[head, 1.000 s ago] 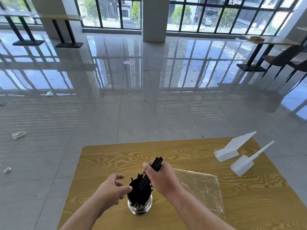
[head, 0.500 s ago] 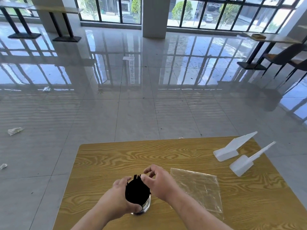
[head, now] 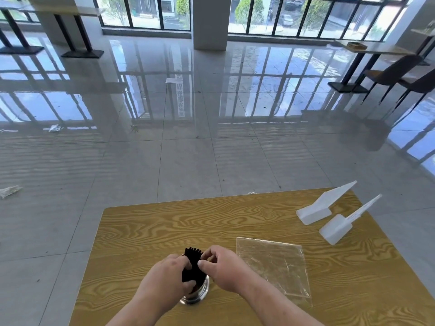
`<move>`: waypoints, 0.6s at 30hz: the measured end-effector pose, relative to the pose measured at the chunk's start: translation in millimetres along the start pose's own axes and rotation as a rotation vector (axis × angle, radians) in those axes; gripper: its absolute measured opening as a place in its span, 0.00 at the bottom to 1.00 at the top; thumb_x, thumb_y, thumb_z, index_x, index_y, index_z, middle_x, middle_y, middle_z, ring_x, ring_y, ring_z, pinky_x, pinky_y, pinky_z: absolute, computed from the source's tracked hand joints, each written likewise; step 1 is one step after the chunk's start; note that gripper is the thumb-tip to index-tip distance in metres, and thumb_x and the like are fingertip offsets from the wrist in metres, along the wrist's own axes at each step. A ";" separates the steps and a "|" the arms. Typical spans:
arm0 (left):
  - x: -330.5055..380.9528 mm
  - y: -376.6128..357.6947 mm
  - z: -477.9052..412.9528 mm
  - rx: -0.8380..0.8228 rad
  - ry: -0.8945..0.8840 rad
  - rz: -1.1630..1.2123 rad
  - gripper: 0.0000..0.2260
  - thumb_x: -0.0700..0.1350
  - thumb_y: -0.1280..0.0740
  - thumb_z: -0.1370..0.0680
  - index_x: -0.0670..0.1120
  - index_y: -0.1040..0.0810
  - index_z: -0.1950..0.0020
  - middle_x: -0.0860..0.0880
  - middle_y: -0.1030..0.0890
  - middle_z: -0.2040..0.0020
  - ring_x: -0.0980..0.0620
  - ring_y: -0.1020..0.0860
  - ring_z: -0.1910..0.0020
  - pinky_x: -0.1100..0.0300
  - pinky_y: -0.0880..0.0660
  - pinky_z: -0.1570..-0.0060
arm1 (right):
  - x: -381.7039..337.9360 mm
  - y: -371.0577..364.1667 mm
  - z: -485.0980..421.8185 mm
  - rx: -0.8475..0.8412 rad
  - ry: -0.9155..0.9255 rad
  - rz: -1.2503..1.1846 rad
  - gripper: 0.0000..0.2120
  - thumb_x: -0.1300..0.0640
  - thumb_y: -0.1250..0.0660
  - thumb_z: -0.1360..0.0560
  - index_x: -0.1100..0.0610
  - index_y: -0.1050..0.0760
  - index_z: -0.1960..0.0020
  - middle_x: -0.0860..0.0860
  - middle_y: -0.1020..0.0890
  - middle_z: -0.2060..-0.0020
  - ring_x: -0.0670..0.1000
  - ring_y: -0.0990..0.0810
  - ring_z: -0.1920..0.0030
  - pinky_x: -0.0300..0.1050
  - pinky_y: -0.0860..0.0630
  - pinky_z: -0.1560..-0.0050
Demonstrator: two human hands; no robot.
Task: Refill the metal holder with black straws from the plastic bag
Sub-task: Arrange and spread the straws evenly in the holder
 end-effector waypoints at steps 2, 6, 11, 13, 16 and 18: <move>2.5 1.8 -1.3 0.009 -0.015 -0.013 0.08 0.59 0.30 0.25 0.61 0.25 0.48 0.61 0.25 0.51 0.58 0.24 0.52 0.65 0.31 0.54 | 0.5 -0.7 1.5 -0.013 -0.008 -0.006 0.12 0.42 0.31 0.20 0.46 0.20 0.41 0.45 0.15 0.48 0.46 0.18 0.52 0.42 0.21 0.52; 4.9 4.4 -2.8 0.031 -0.033 -0.042 0.03 0.57 0.34 0.23 0.62 0.27 0.53 0.60 0.26 0.56 0.58 0.25 0.58 0.67 0.33 0.62 | -0.6 -1.0 3.0 -0.018 0.001 0.000 0.12 0.44 0.31 0.19 0.49 0.19 0.42 0.46 0.15 0.50 0.45 0.20 0.56 0.41 0.21 0.54; 4.9 6.8 -1.9 0.065 -0.049 -0.060 0.03 0.54 0.34 0.23 0.60 0.27 0.54 0.60 0.24 0.54 0.58 0.23 0.56 0.65 0.27 0.56 | -0.7 -1.4 5.1 -0.014 0.004 0.006 0.11 0.44 0.31 0.19 0.50 0.18 0.42 0.47 0.14 0.50 0.44 0.20 0.57 0.40 0.22 0.56; 4.9 7.2 -0.3 0.077 -0.049 -0.065 0.03 0.54 0.33 0.23 0.60 0.27 0.53 0.60 0.26 0.54 0.58 0.24 0.57 0.64 0.26 0.55 | -0.6 -2.1 5.6 -0.015 0.005 0.007 0.12 0.44 0.31 0.19 0.50 0.18 0.42 0.48 0.14 0.49 0.44 0.20 0.57 0.40 0.22 0.56; 3.7 4.4 1.8 0.068 -0.045 -0.064 0.08 0.54 0.30 0.24 0.58 0.24 0.46 0.61 0.28 0.48 0.57 0.23 0.57 0.65 0.28 0.57 | 0.0 -2.6 7.1 -0.008 0.004 -0.005 0.11 0.44 0.31 0.19 0.50 0.18 0.44 0.47 0.15 0.53 0.44 0.21 0.59 0.40 0.23 0.58; 3.8 1.5 2.7 0.053 -0.053 -0.079 0.11 0.54 0.29 0.24 0.57 0.24 0.42 0.62 0.28 0.46 0.57 0.23 0.55 0.65 0.28 0.56 | 0.0 -3.5 8.9 -0.009 0.004 -0.018 0.10 0.44 0.31 0.19 0.49 0.18 0.44 0.44 0.17 0.56 0.44 0.21 0.59 0.40 0.24 0.58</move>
Point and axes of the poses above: each hand's wrist, its own z-axis away from the middle knuckle, its own y-axis out of the back of the hand, x = y × z, the point moved 7 cm from there along -z, towards the middle knuckle
